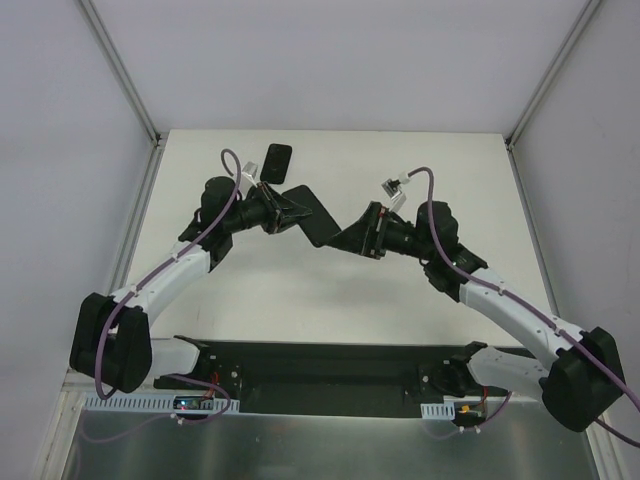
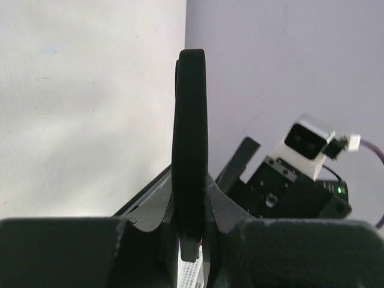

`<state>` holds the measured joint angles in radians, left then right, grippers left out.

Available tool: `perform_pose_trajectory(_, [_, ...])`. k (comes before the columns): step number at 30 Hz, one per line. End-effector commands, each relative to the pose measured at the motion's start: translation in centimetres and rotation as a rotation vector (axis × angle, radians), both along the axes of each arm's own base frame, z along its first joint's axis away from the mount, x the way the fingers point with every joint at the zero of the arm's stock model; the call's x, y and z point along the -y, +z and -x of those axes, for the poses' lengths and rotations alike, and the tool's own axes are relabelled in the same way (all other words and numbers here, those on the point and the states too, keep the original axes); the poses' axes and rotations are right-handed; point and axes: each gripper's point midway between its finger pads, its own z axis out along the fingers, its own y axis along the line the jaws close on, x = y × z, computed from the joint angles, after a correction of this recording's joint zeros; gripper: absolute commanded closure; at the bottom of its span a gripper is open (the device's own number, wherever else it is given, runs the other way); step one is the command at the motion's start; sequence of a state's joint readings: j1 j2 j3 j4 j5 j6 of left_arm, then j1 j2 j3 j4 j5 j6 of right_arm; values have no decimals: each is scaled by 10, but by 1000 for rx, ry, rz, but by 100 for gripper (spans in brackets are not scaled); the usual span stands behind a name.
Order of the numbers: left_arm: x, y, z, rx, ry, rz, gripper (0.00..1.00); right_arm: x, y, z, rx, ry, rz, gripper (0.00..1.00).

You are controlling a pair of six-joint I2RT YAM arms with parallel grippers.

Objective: Take the phone out of the phone case
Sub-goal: Remove the phone case from the phone.

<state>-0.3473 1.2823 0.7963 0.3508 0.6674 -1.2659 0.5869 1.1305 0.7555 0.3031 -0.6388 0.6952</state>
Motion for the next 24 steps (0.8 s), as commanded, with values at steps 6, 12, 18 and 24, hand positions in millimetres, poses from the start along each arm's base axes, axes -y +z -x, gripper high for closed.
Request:
perform_pose_trajectory(6, [-7,31,0,74,74,26,100,-18,-6,6,59,-78,33,9])
perform_pose_trajectory(12, [6,57,17,213,-163,34,100,21,-19,-14,56,-203,109,12])
perform_pose_trajectory(18, [10,76,30,296,-305,111,100,36,-6,-14,87,-98,67,18])
perform_pose_trajectory(24, [12,86,32,328,-346,132,100,24,23,-1,130,59,-69,23])
